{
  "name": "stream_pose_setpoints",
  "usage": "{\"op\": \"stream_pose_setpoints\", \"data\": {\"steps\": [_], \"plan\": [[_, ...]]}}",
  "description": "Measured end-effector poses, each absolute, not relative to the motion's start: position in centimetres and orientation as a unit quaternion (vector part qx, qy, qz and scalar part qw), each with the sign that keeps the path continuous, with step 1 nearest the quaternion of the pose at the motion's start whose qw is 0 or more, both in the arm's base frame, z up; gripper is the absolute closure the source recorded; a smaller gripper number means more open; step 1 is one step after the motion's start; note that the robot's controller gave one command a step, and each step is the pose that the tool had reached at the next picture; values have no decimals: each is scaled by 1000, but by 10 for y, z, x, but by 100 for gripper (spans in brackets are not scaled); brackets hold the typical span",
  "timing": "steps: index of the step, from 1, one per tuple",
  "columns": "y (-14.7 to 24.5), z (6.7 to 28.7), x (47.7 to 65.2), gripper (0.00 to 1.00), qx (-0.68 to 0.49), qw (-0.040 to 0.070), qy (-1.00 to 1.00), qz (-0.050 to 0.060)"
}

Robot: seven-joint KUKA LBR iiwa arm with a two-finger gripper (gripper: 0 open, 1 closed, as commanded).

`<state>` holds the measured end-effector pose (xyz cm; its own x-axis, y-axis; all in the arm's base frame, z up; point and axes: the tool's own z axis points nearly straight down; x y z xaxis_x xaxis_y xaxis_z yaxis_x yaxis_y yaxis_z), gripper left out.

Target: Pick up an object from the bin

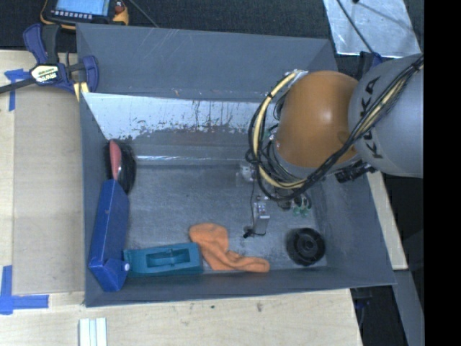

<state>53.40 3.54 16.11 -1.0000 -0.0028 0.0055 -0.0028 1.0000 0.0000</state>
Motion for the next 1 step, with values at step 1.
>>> {"op": "stream_pose_setpoints", "data": {"steps": [1], "plan": [[35, 166, 536, 0, 1, -1, -1000, 0]]}}
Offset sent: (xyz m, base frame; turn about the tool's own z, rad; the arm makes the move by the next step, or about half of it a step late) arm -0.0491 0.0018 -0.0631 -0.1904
